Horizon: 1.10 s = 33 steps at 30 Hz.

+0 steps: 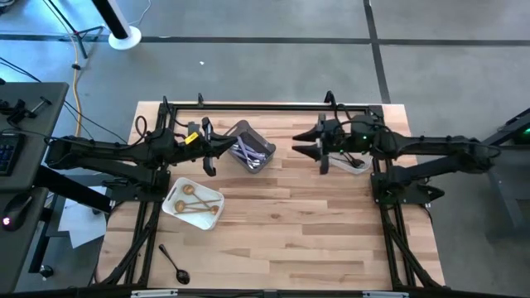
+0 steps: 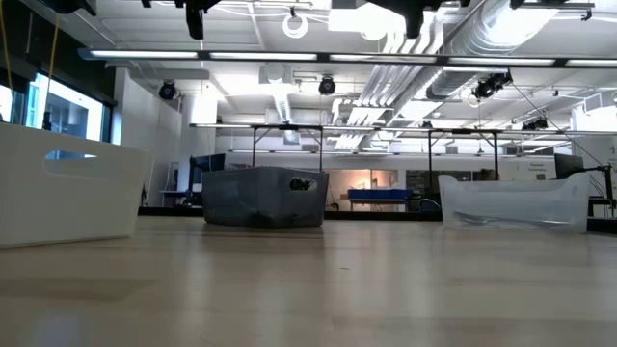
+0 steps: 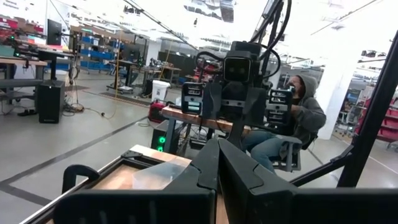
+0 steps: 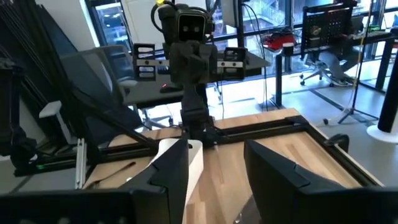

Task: Sort silverware by color (type)
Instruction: Put the black spoon into the transparent bin

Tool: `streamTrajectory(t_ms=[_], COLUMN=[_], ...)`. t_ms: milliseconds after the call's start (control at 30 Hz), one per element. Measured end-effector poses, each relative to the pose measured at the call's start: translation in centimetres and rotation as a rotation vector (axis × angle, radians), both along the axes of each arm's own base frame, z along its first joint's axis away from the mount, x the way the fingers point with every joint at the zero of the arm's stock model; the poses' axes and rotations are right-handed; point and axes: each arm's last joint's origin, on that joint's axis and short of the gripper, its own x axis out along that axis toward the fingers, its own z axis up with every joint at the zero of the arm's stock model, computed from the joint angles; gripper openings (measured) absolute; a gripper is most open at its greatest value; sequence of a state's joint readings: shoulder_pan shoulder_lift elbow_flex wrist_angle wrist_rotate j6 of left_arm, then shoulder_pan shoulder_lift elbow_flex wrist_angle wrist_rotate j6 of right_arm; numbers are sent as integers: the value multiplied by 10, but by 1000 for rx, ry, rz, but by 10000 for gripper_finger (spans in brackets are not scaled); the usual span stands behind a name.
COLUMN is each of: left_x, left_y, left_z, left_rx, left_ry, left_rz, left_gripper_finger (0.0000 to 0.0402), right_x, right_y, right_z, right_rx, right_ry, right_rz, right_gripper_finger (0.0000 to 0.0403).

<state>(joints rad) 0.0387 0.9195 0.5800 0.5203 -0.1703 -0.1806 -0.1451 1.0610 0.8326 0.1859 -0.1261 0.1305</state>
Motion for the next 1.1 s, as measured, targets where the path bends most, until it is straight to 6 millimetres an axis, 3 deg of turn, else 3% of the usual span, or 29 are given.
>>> streamTrajectory(t_ms=[200, 467, 1100], left_x=[1, 1, 2], left_y=[0, 0, 0], left_z=[-3, -6, -13], left_rx=[-1, -1, -3], left_ry=[35, 63, 135], left_rz=[0, -2, -11], left_gripper_finger=[0, 0, 0], right_x=[8, 8, 8], right_y=[1, 1, 1], right_z=[-5, -5, -6], right_rx=[4, 10, -5], right_ry=[5, 5, 13], right_rz=[8, 7, 11], right_gripper_finger=[114, 8, 0])
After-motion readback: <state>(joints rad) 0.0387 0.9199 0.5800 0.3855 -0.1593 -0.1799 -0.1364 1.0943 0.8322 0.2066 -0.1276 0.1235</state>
